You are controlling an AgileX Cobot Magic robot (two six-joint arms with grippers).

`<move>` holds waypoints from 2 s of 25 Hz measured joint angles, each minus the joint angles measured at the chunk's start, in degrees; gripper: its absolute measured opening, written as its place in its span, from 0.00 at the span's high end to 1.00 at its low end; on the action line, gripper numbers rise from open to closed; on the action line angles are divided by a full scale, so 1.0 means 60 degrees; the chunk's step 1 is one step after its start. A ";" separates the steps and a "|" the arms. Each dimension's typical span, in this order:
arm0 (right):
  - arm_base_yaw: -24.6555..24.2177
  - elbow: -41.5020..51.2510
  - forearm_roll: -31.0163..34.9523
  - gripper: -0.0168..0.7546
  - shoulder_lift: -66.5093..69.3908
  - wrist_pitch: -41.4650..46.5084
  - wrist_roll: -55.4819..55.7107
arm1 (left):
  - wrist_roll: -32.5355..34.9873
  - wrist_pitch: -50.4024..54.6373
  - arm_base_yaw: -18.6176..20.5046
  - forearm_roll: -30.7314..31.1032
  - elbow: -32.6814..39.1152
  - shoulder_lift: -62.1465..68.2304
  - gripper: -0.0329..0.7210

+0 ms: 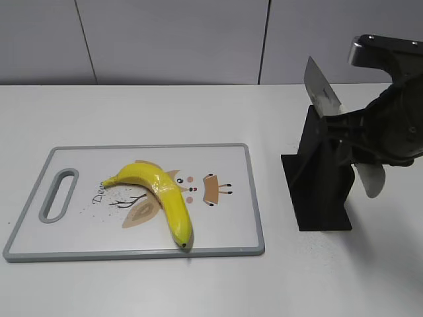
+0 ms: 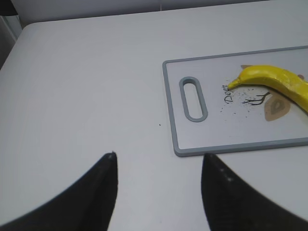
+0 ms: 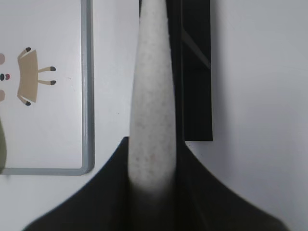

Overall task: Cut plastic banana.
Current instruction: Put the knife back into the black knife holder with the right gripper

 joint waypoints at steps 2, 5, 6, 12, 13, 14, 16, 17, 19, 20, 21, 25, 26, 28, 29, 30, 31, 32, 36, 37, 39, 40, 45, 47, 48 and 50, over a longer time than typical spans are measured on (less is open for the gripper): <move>0.0000 0.0000 -0.0003 0.77 0.0000 -0.0099 0.0131 | 0.0000 0.0003 0.0000 0.0000 0.0000 0.0000 0.25; 0.0000 0.0019 -0.0062 0.77 -0.0060 -0.0195 0.0289 | 0.0000 0.0011 0.0000 0.0000 0.0000 0.0000 0.25; 0.0000 0.0019 -0.0116 0.77 -0.0118 -0.0195 0.0298 | 0.0000 0.0011 0.0000 0.0000 0.0000 0.0000 0.25; 0.0000 0.0019 -0.0276 0.77 -0.0278 -0.0119 0.0336 | 0.0000 0.0011 0.0000 0.0000 0.0000 0.0000 0.25; 0.0000 0.0019 -0.0276 0.77 -0.0287 -0.0119 0.0336 | 0.0000 0.0011 0.0000 0.0000 0.0000 0.0000 0.25; 0.0000 0.0019 -0.0276 0.77 -0.0298 -0.0119 0.0336 | 0.0000 0.0011 0.0000 0.0000 0.0000 0.0000 0.25; 0.0000 0.0019 -0.0284 0.77 -0.0338 -0.0119 0.0326 | 0.0000 0.0011 0.0000 0.0000 0.0000 0.0000 0.25; 0.0000 0.0019 -0.0284 0.77 -0.0338 -0.0110 0.0310 | 0.0000 0.0011 0.0000 0.0000 0.0000 0.0000 0.25; 0.0000 0.0019 -0.0284 0.77 -0.0338 0.0009 0.0285 | 0.0000 0.0011 0.0000 0.0000 0.0000 0.0000 0.25; 0.0000 0.0019 -0.0284 0.77 -0.0311 0.0045 0.0276 | 0.0000 0.0011 0.0000 0.0000 0.0000 0.0000 0.25; 0.0000 0.0029 -0.0284 0.77 -0.0252 0.0046 0.0266 | 0.0000 0.0011 0.0000 0.0000 0.0000 0.0000 0.25; 0.0000 0.0029 -0.0284 0.77 0.0113 0.0046 0.0141 | 0.0000 0.0011 0.0000 0.0000 0.0000 0.0000 0.25; 0.0000 0.0029 -0.0284 0.77 0.0238 0.0046 0.0111 | 0.0000 0.0011 0.0000 0.0000 0.0000 0.0000 0.25; 0.0000 0.0029 -0.0284 0.77 0.0459 0.0078 0.0087 | 0.0000 0.0011 0.0000 0.0000 0.0000 0.0000 0.25; 0.0000 0.0029 -0.0284 0.77 0.0539 0.0127 0.0075 | 0.0000 0.0011 0.0000 0.0000 0.0000 0.0000 0.25; 0.0000 0.0029 -0.0284 0.77 0.0556 0.0152 0.0052 | 0.0000 0.0011 0.0000 0.0000 0.0000 0.0000 0.25; 0.0000 0.0029 -0.0273 0.77 0.0556 0.0210 0.0001 | 0.0000 0.0011 0.0000 0.0000 0.0000 0.0000 0.25; 0.0000 0.0029 -0.0227 0.77 0.0556 0.0321 -0.0166 | 0.0000 0.0011 0.0000 0.0000 0.0000 0.0000 0.25; 0.0000 0.0029 0.0000 0.72 0.0556 0.0619 -0.0695 | 0.0000 0.0011 0.0000 0.0000 0.0000 0.0000 0.25; 0.0000 0.0029 0.0073 0.67 0.0556 0.0665 -0.0806 | 0.0000 0.0011 0.0000 0.0000 0.0000 0.0000 0.25; 0.0000 0.0029 0.0223 0.48 0.0530 0.0718 -0.1022 | 0.0000 0.0011 0.0000 0.0000 0.0000 0.0000 0.25; 0.0000 0.0029 0.0263 0.39 0.0444 0.0729 -0.1079 | 0.0000 0.0011 0.0000 0.0000 0.0000 0.0000 0.25; 0.0000 0.0029 0.0303 0.15 -0.0811 0.0825 -0.1531 | 0.0000 0.0011 0.0000 0.0000 0.0000 0.0000 0.25; 0.0000 0.0029 0.0322 0.14 -0.1639 0.1107 -0.2299 | 0.0000 0.0011 0.0000 0.0000 0.0000 0.0000 0.25; 0.0000 0.0029 0.0319 0.14 -0.1986 0.1345 -0.2715 | 0.0000 0.0011 0.0000 0.0000 0.0000 0.0000 0.25; 0.0000 0.0039 0.0350 0.15 -0.2709 0.2054 -0.3689 | 0.0000 0.0011 0.0000 0.0000 0.0000 0.0000 0.25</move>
